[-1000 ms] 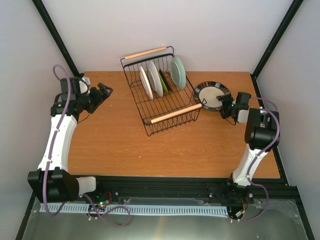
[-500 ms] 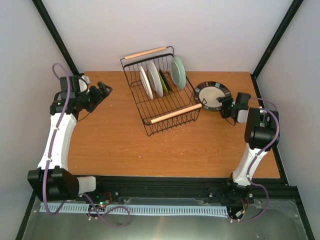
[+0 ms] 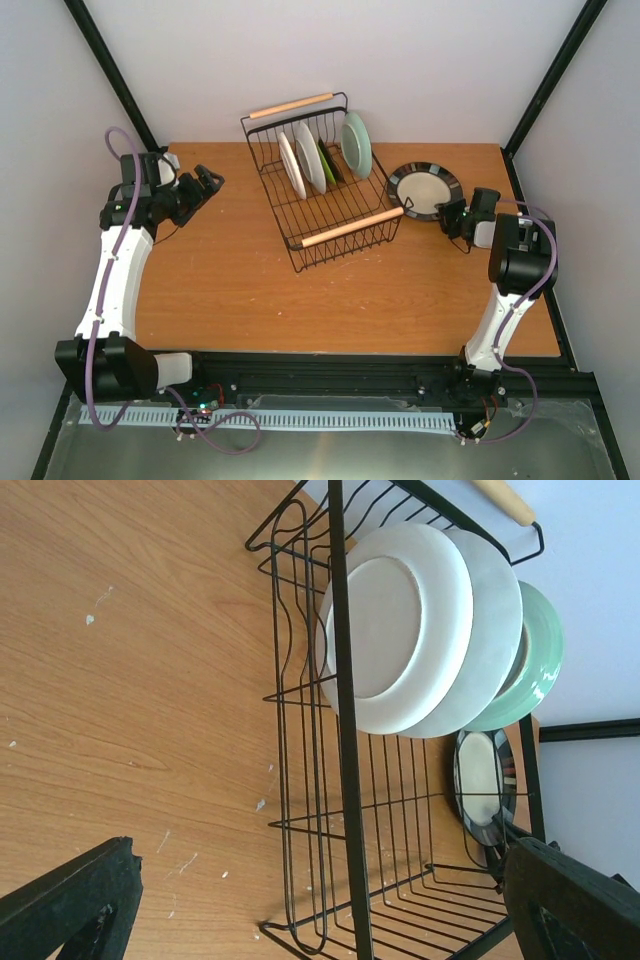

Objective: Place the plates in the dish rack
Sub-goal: Pick up the plate at the center of the board.

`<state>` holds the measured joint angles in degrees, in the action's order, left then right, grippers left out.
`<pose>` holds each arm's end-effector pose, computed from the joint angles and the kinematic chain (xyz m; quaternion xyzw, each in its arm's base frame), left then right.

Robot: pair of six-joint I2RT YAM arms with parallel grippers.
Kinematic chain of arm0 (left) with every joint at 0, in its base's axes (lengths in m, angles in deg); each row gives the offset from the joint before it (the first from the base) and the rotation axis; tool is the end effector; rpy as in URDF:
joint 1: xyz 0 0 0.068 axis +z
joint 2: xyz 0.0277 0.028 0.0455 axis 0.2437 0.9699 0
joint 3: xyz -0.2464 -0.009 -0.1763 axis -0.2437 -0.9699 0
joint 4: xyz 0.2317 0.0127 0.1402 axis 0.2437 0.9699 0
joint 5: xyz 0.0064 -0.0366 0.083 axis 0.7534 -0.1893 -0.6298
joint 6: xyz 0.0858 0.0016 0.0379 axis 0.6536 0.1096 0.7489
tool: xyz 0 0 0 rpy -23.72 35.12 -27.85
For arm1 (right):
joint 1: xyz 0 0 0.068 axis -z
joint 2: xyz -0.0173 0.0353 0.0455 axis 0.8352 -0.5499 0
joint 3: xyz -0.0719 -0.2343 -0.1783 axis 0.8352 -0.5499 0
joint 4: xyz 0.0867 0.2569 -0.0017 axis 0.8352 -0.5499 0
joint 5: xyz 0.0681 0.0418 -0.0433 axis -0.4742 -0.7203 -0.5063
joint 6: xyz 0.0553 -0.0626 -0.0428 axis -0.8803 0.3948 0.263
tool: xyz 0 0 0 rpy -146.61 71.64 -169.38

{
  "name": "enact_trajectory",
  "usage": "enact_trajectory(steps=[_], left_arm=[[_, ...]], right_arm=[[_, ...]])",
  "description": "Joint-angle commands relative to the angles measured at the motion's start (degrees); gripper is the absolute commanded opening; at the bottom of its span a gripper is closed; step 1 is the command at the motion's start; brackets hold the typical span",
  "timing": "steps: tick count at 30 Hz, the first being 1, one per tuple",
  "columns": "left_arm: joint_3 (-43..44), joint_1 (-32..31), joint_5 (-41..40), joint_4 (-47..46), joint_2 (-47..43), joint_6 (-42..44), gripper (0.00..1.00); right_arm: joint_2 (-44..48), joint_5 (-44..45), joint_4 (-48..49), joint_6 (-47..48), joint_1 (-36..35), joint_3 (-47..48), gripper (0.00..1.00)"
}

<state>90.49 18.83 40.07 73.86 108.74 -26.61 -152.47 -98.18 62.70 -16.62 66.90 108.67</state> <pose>0.2991 -0.0108 0.3589 -0.2435 0.8600 -0.3027 0.3308 0.4475 -0.0433 0.0997 0.4641 0.7601 0.3671 0.2685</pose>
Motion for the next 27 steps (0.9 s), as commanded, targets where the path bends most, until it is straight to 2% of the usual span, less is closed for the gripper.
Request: enact_trajectory(steps=[1,6,10,13,24,27], left_arm=[[2.4,-0.2,-0.7,1.1,-0.9,1.2,1.0],[2.2,-0.2,-0.9,1.4,-1.2,1.4,1.0],[2.2,-0.2,-1.0,1.5,-1.3,1.5,1.0],[2.2,-0.2,-0.9,1.6,-1.2,1.7,1.0],[2.3,-0.2,-0.1,0.9,-0.5,2.3,1.0],[2.2,-0.2,0.0,1.0,-0.5,2.6,1.0]], right_arm=[[-2.3,2.5,-2.6,-0.7,0.2,-2.5,0.33],[-1.7,2.9,-1.0,-1.5,0.1,-3.5,0.26],[-1.5,2.9,1.0,-2.6,0.1,-4.5,0.11],[-1.2,2.7,2.9,-3.3,0.1,-5.4,0.03],[1.0,-0.2,15.7,-5.8,1.1,-11.4,0.03],[1.0,-2.2,21.7,-7.8,2.0,-12.8,0.03]])
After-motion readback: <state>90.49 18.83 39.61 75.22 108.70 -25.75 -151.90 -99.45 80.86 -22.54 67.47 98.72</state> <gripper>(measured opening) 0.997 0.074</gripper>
